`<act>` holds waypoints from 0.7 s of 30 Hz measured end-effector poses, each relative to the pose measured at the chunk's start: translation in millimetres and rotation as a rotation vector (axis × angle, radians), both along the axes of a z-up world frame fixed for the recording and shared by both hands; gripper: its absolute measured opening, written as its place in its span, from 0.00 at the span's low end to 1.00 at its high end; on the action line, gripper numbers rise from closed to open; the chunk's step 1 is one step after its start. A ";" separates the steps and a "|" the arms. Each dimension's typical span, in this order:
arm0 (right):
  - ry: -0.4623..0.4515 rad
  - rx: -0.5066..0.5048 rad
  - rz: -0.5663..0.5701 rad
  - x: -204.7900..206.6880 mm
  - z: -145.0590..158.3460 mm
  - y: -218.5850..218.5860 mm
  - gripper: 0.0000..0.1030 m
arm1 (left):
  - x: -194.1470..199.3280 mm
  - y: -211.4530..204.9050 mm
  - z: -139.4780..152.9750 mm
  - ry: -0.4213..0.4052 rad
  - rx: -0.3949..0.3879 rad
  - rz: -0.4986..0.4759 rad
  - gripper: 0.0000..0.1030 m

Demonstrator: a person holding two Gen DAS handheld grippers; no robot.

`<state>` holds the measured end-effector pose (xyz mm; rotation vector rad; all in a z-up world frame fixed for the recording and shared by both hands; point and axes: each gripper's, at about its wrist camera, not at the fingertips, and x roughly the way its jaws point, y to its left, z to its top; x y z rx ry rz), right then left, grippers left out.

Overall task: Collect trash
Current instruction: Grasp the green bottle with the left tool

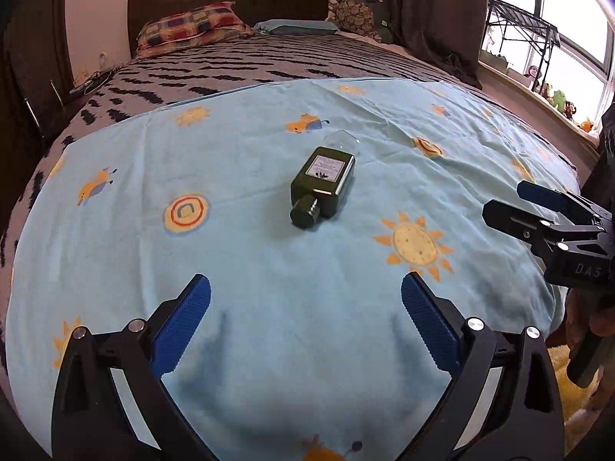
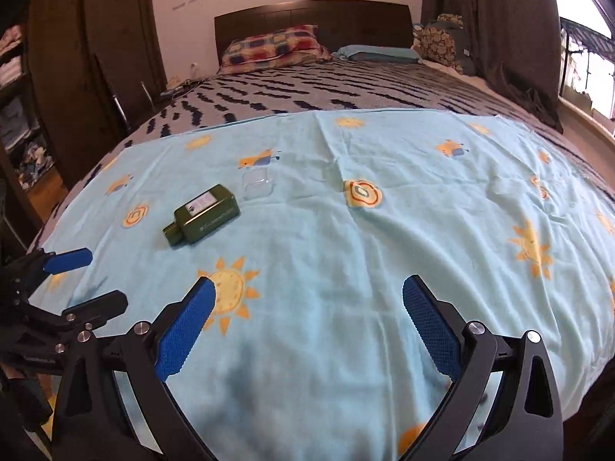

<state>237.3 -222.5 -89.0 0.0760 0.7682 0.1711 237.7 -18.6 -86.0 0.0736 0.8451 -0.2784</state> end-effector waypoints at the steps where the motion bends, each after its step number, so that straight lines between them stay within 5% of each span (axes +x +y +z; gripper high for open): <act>1: 0.007 0.006 -0.008 6.7 -0.7 -2.8 0.95 | 5.7 -1.9 -0.5 -0.002 0.002 -0.003 0.89; 18: 0.047 -0.001 -0.028 75.9 -13.4 -1.3 0.95 | 94.1 -29.1 -26.1 0.053 -0.005 -0.040 0.71; 21: 0.056 0.001 -0.022 84.2 -16.3 3.4 0.95 | 98.6 -29.4 -28.8 0.070 -0.018 -0.064 0.48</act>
